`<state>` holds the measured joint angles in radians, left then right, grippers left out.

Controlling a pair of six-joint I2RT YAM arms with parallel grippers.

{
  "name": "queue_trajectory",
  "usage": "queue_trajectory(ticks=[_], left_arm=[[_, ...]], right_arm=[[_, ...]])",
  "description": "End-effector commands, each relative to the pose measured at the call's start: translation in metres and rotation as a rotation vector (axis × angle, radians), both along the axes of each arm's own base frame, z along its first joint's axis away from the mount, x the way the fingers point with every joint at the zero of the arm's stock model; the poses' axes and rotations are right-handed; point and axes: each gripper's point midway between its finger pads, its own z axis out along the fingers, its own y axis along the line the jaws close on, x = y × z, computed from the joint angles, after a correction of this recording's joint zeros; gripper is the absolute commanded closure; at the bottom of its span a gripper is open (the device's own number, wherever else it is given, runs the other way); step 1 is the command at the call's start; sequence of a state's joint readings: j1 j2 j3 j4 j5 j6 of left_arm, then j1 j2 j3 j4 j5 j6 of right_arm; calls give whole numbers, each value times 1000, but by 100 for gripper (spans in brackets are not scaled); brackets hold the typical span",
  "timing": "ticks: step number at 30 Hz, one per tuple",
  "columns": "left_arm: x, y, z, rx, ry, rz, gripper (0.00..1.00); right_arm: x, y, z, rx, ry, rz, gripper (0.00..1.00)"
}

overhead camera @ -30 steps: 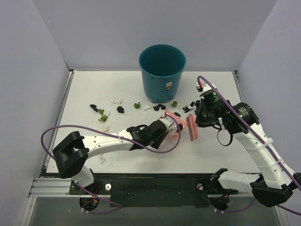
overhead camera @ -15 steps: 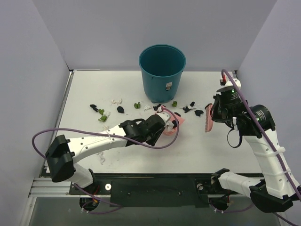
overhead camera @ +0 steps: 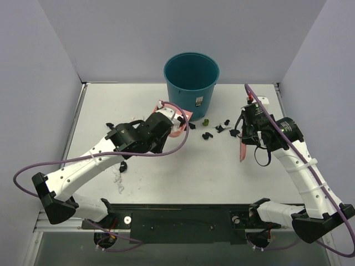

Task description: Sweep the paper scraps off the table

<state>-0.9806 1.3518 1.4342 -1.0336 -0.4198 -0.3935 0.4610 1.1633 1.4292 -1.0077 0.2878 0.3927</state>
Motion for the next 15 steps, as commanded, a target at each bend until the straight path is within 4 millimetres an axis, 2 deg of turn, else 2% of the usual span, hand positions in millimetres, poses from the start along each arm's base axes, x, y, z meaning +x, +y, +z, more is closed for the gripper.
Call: queue_trajectory(ticks=[1, 4, 6, 7, 8, 9, 10, 15], left_arm=[[21, 23, 52, -7, -86, 56, 100], [43, 30, 70, 17, -122, 71, 100], [65, 31, 98, 5, -185, 96, 100], [77, 30, 94, 34, -179, 97, 100], [85, 29, 113, -2, -217, 106, 100], [100, 29, 108, 33, -211, 112, 100], [109, 27, 124, 15, -248, 122, 100], [177, 28, 136, 123, -351, 160, 100]], right_arm=[[6, 0, -9, -1, -2, -20, 100], [5, 0, -14, 4, 6, -23, 100], [3, 0, -15, 10, 6, -23, 100], [3, 1, -14, 16, 2, -22, 100], [2, 0, -15, 18, 1, -23, 100], [1, 0, -16, 15, 5, -22, 100], [0, -2, -15, 14, 2, -26, 100], [-5, -2, -13, 36, -12, -29, 100]])
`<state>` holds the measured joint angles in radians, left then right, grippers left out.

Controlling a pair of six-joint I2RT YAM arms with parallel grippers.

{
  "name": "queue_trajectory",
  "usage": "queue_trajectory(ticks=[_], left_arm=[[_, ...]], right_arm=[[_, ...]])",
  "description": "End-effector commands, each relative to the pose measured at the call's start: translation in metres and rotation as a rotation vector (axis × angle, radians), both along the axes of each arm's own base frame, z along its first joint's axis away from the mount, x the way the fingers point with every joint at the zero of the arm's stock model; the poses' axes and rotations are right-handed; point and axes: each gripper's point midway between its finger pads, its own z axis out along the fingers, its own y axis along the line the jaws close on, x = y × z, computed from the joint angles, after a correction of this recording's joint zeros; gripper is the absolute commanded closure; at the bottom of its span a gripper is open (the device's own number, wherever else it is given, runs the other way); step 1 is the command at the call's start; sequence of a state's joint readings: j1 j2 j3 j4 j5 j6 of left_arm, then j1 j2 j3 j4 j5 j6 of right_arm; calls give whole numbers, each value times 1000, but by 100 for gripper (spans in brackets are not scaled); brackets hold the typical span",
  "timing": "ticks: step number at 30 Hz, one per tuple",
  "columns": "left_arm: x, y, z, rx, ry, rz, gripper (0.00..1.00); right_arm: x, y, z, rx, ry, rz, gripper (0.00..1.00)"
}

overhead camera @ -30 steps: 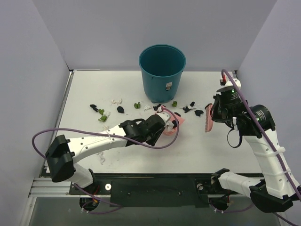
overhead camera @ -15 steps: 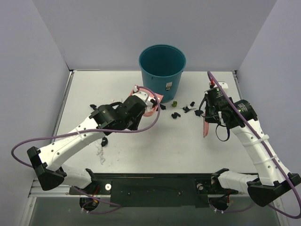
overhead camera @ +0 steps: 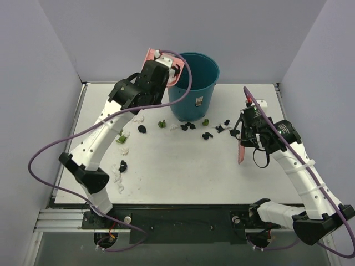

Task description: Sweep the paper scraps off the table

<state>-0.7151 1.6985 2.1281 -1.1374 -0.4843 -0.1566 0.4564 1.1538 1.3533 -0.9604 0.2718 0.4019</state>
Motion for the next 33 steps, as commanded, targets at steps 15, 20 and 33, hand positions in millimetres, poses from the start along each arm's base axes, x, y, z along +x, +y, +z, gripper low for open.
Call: queue_trajectory(ticks=[15, 20, 33], left_arm=[[138, 0, 42, 623, -416, 180, 100], [140, -6, 46, 760, -481, 185, 100], [138, -13, 68, 953, -671, 125, 100]], right_arm=[[-15, -13, 24, 44, -97, -54, 100], [-14, -14, 28, 44, -111, -58, 100], [-16, -16, 33, 42, -123, -60, 100]])
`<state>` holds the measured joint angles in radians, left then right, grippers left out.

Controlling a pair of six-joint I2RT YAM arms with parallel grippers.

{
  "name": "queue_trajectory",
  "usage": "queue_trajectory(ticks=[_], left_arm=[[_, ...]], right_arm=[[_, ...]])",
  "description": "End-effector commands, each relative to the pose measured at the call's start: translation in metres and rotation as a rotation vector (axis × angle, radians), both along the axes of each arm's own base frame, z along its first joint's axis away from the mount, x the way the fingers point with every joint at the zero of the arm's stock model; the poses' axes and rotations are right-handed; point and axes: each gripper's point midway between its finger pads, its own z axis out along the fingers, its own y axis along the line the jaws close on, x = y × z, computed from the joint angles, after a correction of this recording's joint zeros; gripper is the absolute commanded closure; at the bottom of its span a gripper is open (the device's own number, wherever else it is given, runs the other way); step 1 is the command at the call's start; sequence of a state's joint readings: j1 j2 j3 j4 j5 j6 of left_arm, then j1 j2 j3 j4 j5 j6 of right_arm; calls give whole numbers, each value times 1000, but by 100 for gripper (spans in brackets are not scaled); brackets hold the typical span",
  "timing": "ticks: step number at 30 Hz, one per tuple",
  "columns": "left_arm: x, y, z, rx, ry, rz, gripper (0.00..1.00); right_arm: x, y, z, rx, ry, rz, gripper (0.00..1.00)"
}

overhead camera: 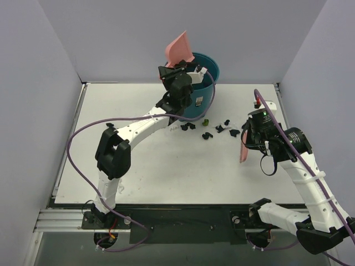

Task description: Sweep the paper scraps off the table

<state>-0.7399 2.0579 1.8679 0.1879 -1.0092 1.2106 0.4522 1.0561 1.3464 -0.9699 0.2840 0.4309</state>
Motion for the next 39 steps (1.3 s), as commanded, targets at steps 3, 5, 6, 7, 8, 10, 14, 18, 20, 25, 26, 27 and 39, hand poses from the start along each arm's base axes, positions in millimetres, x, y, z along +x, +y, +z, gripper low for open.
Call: queue_trajectory(ticks=[3, 5, 6, 7, 8, 10, 14, 18, 20, 25, 26, 27, 39], left_arm=[[-15, 12, 80, -16, -207, -57, 100], [-15, 12, 80, 10, -203, -67, 100], [-14, 11, 80, 21, -204, -76, 100], [-15, 12, 81, 36, -203, -77, 100], [-15, 12, 80, 40, -206, -84, 100], [-15, 14, 81, 45, -208, -83, 100], [-17, 18, 87, 10, -206, -80, 100], [-18, 22, 95, -146, -169, -83, 100], [-20, 22, 98, -224, -149, -109, 100], [-33, 25, 95, -393, -70, -125, 100], [-37, 25, 84, -427, -20, -123, 100], [-42, 24, 95, -483, -24, -155, 100], [-153, 25, 82, -1025, 331, -291, 100]], right_arm=[[-2, -7, 14, -8, -42, -28, 100], [-2, -8, 15, -9, -42, -29, 100], [-2, -8, 15, -13, -43, -28, 100], [-2, -8, 15, -11, -44, -29, 100], [-2, -9, 16, -15, -44, -28, 100], [-2, -9, 16, -15, -47, -31, 100], [0, -10, 18, -22, -50, -32, 100], [3, -15, 22, -50, -63, -47, 100], [4, -18, 25, -62, -70, -56, 100], [12, -22, 31, -86, -78, -75, 100], [14, -24, 33, -93, -81, -79, 100], [16, -25, 34, -107, -84, -80, 100], [61, -61, 45, -311, -148, -155, 100]])
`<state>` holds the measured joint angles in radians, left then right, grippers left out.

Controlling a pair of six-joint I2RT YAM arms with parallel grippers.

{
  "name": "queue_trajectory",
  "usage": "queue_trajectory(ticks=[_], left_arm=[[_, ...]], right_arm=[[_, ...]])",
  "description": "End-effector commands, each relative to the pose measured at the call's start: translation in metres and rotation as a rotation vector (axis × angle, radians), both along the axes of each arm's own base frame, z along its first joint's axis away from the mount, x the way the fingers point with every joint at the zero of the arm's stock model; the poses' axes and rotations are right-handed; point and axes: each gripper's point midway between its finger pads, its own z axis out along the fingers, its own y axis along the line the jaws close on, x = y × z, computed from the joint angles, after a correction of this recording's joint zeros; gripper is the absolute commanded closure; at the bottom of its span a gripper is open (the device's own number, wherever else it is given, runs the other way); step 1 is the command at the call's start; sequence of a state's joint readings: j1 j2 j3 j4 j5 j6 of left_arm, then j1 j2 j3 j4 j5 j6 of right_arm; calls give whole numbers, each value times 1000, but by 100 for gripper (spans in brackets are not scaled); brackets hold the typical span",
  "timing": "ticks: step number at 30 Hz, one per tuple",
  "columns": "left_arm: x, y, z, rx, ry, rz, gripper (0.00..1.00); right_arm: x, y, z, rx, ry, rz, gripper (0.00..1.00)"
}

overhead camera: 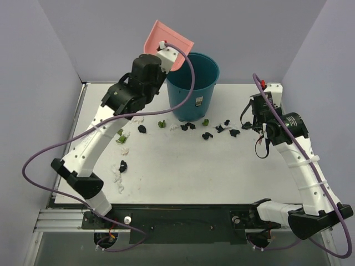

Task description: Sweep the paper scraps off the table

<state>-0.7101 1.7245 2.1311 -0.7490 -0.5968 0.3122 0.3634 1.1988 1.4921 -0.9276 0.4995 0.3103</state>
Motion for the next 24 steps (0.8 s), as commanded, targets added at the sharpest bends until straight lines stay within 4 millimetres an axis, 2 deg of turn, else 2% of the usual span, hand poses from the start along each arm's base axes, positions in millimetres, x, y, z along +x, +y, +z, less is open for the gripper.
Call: queue_trajectory(ticks=[1, 2, 3, 4, 5, 6, 7, 8, 9, 10, 11, 12, 13, 14, 17, 18, 21, 22, 24], left_arm=[[-66, -2, -10, -273, 202, -101, 100], [-80, -1, -5, -354, 215, -98, 100], [-88, -4, -28, -337, 281, -112, 100], [-102, 1, -23, -373, 279, -127, 100], [-109, 0, -46, -355, 329, -125, 100], [-120, 2, -45, -391, 333, -138, 100], [-131, -1, -69, -375, 400, -162, 100], [-142, 1, -73, -394, 413, -168, 100], [-151, -1, -97, -366, 466, -168, 100], [-160, 1, -98, -374, 469, -177, 100], [-169, -1, -115, -344, 505, -182, 100], [-176, 0, -118, -353, 512, -185, 100], [-186, -2, -129, -333, 542, -203, 100], [-191, -1, -143, -315, 575, -196, 100], [-207, -7, -167, -291, 643, -228, 100], [-210, -6, -180, -281, 670, -226, 100], [-220, -11, -205, -271, 741, -249, 100], [-222, -12, -215, -264, 761, -249, 100], [-226, -17, -229, -247, 809, -257, 100]], right_arm=[[23, -13, 12, -81, -91, 3, 100], [27, -9, 3, -84, -71, 64, 100], [34, -8, 4, -78, -93, 72, 100], [36, -10, -3, -87, -80, 95, 100], [43, -10, -1, -87, -104, 101, 100], [47, -14, -8, -103, -83, 111, 100], [54, -14, -11, -113, -82, 120, 100], [58, -21, -14, -139, -63, 119, 100], [66, -25, -20, -153, -38, 113, 100], [71, -32, -18, -150, -36, 91, 100], [79, -35, -26, -153, -8, 89, 100], [87, -39, -25, -146, -7, 83, 100], [96, -41, -35, -153, 22, 84, 100], [102, -43, -33, -153, 18, 79, 100], [128, -41, -51, -148, 49, 93, 100], [136, -41, -50, -147, 33, 95, 100], [153, -45, -73, -175, 80, 108, 100], [159, -44, -77, -170, 82, 112, 100], [172, -39, -98, -163, 126, 134, 100]])
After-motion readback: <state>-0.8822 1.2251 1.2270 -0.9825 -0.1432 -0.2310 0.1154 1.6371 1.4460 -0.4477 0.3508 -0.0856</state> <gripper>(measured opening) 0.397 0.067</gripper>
